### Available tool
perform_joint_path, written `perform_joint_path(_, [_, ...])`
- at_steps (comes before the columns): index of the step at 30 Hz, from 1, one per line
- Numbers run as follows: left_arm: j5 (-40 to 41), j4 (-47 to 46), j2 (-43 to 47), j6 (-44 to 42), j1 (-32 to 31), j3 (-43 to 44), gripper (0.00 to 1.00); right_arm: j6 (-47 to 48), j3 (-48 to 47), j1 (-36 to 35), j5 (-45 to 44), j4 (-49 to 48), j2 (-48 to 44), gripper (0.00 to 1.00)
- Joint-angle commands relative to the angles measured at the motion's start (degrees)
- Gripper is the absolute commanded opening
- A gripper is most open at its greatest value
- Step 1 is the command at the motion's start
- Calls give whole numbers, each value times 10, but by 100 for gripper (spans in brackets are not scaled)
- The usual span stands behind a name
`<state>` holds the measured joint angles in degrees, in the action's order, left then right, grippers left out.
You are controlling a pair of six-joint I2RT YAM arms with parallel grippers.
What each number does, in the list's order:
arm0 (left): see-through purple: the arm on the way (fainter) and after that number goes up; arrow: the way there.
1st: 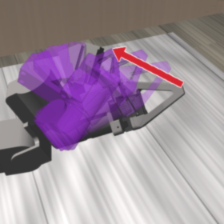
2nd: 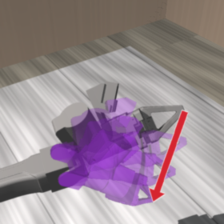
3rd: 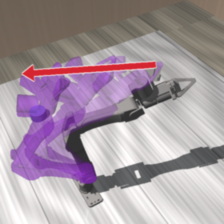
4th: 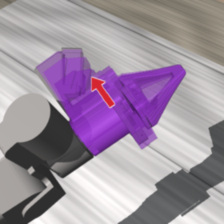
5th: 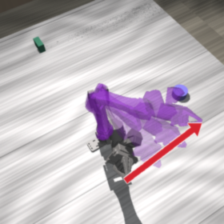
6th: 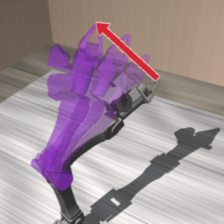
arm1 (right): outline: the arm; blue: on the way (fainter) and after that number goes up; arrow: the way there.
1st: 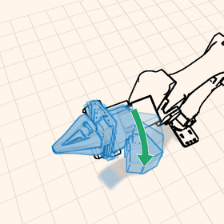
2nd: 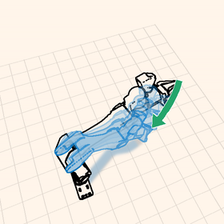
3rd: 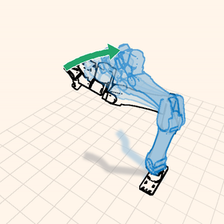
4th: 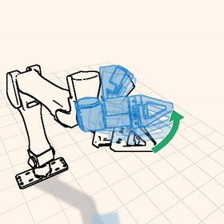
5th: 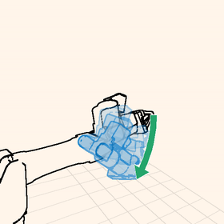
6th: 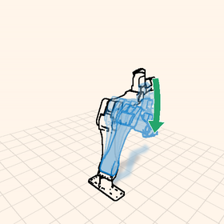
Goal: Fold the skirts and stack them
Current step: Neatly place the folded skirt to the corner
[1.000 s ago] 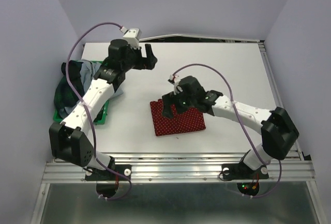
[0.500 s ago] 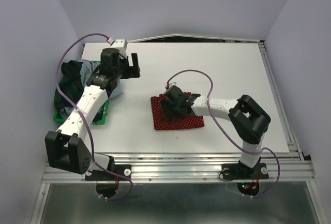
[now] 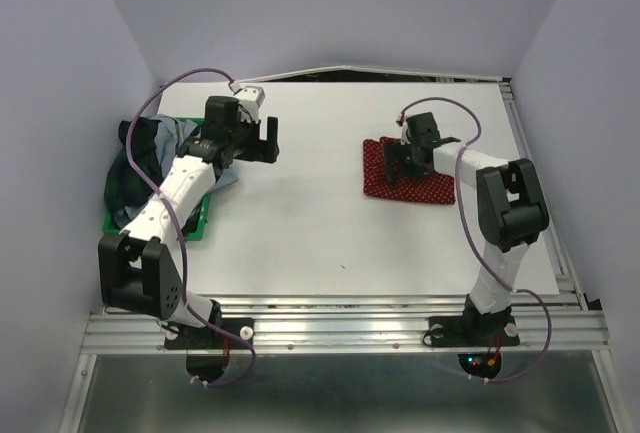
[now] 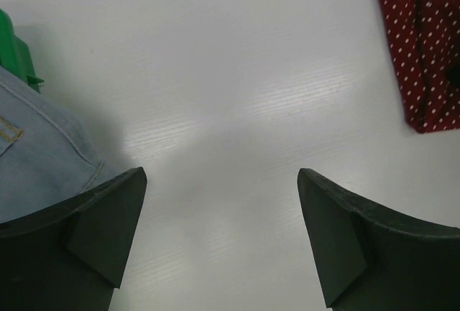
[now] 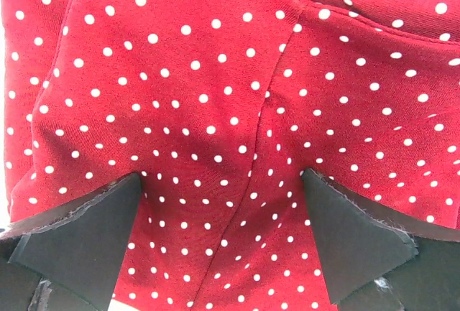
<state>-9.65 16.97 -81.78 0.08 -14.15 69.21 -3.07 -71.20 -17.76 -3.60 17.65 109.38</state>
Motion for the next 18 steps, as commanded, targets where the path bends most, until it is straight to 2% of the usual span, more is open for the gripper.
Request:
perform_joint_path(1, [-57, 13, -10, -31, 0, 45, 99, 134, -39, 70, 75, 93, 53, 100])
perform_joint_path(5, [-101, 39, -38, -37, 0, 76, 99, 204, -108, 134, 93, 122, 116, 100])
perform_joint_path(8, [-126, 53, -52, -39, 0, 101, 99, 244, -214, 175, 103, 147, 179, 100])
perform_joint_path(12, [-137, 61, -63, -43, 0, 110, 99, 244, -316, 213, 97, 156, 272, 100])
perform_joint_path(18, [-143, 68, -66, -49, 0, 103, 99, 257, -413, 236, 91, 157, 335, 100])
